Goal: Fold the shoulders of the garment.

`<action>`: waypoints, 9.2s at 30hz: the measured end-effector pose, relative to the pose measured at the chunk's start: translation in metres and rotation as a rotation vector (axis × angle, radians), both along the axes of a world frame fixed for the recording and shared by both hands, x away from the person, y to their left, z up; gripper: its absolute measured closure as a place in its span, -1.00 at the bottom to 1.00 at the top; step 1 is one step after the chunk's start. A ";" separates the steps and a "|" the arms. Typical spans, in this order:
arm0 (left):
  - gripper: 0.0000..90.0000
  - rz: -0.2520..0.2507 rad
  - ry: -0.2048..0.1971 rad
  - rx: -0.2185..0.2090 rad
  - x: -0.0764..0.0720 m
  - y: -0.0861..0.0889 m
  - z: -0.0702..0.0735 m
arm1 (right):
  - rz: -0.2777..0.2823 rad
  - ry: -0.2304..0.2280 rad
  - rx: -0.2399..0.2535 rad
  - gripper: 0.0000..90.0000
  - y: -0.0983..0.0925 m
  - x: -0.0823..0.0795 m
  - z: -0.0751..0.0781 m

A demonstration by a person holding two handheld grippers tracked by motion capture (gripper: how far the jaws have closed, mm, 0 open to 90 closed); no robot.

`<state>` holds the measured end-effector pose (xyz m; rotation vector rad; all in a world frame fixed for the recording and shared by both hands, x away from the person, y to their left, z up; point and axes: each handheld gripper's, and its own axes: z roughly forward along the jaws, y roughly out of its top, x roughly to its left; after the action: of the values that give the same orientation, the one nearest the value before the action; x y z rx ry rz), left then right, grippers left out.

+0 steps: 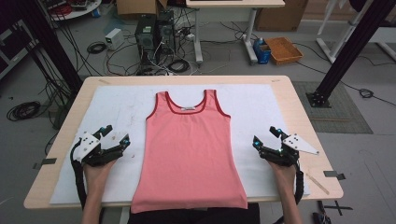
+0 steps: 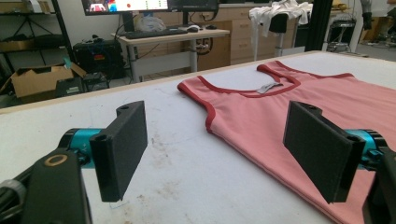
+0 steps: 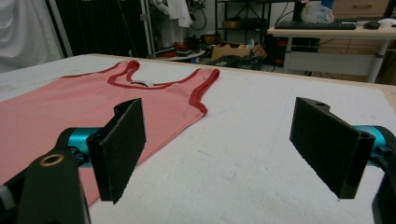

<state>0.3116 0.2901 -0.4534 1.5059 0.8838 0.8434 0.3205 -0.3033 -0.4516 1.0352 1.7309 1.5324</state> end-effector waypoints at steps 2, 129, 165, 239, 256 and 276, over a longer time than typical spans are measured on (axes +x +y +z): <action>-0.51 0.001 0.001 0.003 0.000 0.000 0.000 | -0.002 0.000 -0.005 -0.60 0.000 0.000 0.000; -0.10 -0.024 0.515 0.215 0.276 -0.105 0.018 | -0.038 0.039 -0.122 -0.55 0.013 0.004 0.001; 0.79 -0.117 0.537 0.220 0.275 -0.117 0.006 | -0.035 0.041 -0.144 -0.55 0.015 0.004 0.002; 0.63 -0.487 0.550 0.405 0.118 -0.135 0.026 | -0.032 0.032 -0.162 -0.55 0.016 0.003 0.001; 0.48 -0.518 0.488 0.391 0.109 -0.135 0.021 | -0.035 0.036 -0.158 -0.55 0.016 0.003 0.001; 0.93 -0.543 0.508 0.399 0.076 -0.131 0.021 | -0.039 0.037 -0.158 -0.55 0.016 0.003 0.001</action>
<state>0.3876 0.1589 -0.4320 2.2362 0.6196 0.2364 0.3235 -0.2871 -0.4502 1.0160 1.8139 1.3365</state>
